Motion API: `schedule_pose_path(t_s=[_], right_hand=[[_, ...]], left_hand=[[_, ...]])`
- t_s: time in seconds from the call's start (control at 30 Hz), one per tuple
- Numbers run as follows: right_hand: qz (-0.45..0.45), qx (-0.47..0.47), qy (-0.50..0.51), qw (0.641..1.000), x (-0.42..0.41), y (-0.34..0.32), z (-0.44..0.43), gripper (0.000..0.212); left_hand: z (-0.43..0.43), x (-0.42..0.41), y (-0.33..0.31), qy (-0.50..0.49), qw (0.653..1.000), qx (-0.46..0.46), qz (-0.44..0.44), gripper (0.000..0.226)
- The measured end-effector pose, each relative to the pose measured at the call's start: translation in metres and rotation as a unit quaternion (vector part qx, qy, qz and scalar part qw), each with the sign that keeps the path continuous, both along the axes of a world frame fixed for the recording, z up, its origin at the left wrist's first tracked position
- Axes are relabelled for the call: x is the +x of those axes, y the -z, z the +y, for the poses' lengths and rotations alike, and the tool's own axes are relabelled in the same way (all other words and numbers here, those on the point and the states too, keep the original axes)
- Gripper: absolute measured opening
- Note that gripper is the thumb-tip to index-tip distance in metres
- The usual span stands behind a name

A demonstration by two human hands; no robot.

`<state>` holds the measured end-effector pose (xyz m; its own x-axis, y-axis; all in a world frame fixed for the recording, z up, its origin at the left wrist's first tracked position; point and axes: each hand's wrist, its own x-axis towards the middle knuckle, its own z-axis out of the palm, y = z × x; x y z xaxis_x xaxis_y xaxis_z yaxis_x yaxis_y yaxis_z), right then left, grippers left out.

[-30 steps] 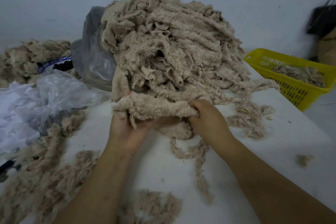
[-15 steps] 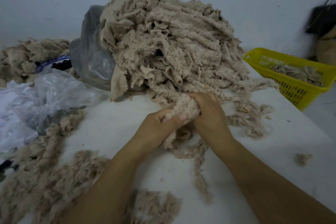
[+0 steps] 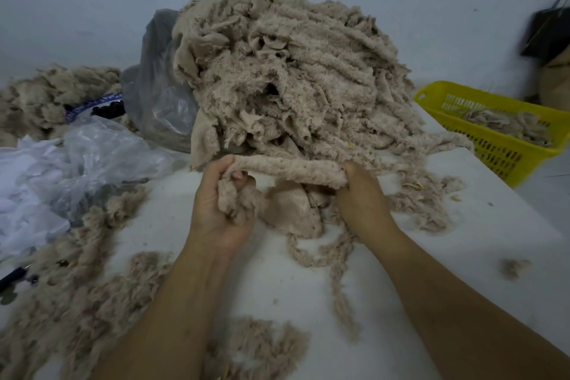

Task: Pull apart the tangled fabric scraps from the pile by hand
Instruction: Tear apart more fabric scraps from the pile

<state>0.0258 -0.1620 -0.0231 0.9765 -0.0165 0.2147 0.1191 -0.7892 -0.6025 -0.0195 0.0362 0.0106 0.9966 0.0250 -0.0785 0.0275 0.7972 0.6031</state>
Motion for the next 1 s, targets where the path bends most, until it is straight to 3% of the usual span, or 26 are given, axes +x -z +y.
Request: schedule_pose_path(t_s=[0.13, 0.27, 0.37, 0.43, 0.5, 0.57, 0.63, 0.7, 0.77, 0.87, 1.0], right_hand=[[-0.029, 0.098, -0.003, 0.995, -0.002, 0.000, -0.001, 0.025], [-0.106, 0.155, -0.065, 0.980, -0.010, -0.007, 0.002, 0.036], [-0.134, 0.144, -0.115, 0.974, -0.017, -0.012, 0.007, 0.045], [-0.096, 0.158, -0.143, 0.972, -0.022, -0.014, 0.011, 0.058], [-0.074, 0.168, -0.138, 0.973, -0.023, -0.014, 0.014, 0.060], [-0.077, 0.175, -0.119, 0.974, -0.021, -0.014, 0.013, 0.048], [-0.086, 0.176, -0.093, 0.976, -0.017, -0.012, 0.009, 0.034], [-0.074, 0.162, -0.061, 0.982, -0.014, -0.008, 0.006, 0.032], [-0.036, 0.151, -0.038, 0.987, -0.009, -0.004, 0.003, 0.031], [0.041, 0.149, 0.042, 0.987, 0.008, -0.006, -0.009, 0.022], [0.045, 0.268, 0.097, 0.958, 0.012, -0.009, -0.025, 0.018]], left_hand=[[0.002, 0.000, 0.001, 0.038, 0.997, -0.070, -0.004, 0.019], [0.000, 0.003, 0.004, 0.085, 0.996, -0.032, -0.015, 0.032], [-0.005, 0.004, 0.008, 0.089, 0.995, 0.050, -0.002, 0.017], [-0.010, 0.003, 0.013, 0.054, 0.983, 0.175, 0.008, 0.025], [-0.015, 0.000, 0.015, 0.006, 0.931, 0.364, -0.019, 0.040], [-0.021, -0.005, 0.012, -0.015, 0.860, 0.501, -0.090, 0.031], [-0.028, -0.007, 0.013, 0.025, 0.806, 0.576, -0.132, 0.021], [-0.032, -0.007, 0.016, 0.064, 0.774, 0.614, -0.142, 0.008], [-0.031, -0.008, 0.016, 0.074, 0.784, 0.601, -0.134, 0.006], [-0.022, -0.010, 0.009, 0.086, 0.858, 0.494, -0.114, 0.008], [-0.010, -0.004, 0.007, 0.042, 0.955, 0.284, -0.066, 0.013]])
